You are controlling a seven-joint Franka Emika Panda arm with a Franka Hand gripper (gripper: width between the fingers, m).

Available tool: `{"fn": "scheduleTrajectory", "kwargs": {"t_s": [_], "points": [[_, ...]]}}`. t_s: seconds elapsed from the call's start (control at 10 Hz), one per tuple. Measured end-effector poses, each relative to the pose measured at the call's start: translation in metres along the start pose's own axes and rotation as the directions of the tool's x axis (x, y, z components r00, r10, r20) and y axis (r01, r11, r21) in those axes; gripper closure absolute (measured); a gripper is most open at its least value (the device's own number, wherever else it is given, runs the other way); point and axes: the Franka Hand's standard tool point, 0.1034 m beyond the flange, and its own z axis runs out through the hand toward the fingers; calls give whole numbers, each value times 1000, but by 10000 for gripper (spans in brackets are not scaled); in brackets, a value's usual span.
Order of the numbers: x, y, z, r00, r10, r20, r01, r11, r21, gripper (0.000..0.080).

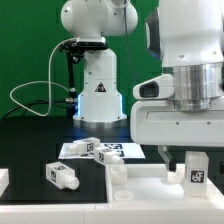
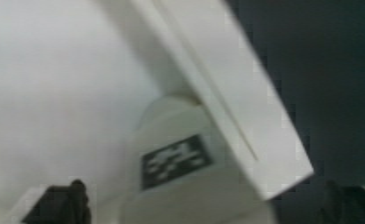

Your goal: Assemble one leg

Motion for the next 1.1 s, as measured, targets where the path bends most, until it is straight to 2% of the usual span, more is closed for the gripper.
{"fn": "scheduleTrajectory", "kwargs": {"t_s": [0.1,0.2,0.3,0.4,0.5,0.6,0.8,1.0,1.1], "points": [[0,0,0,999,44,-2,-44,999,7,150],[0,1,1,998,62,-1,-62,998,5,241],[0,1,1,997,76,-1,-76,997,5,241],[0,0,1,988,153,0,-153,988,6,436],[0,1,2,973,230,1,-230,973,4,514],[0,2,2,956,293,2,-293,956,3,514],[-1,3,2,837,548,-5,-548,837,-5,514],[-1,6,2,581,814,-1,-814,581,-8,514],[-2,6,3,421,907,-4,-907,421,-3,514]]}}
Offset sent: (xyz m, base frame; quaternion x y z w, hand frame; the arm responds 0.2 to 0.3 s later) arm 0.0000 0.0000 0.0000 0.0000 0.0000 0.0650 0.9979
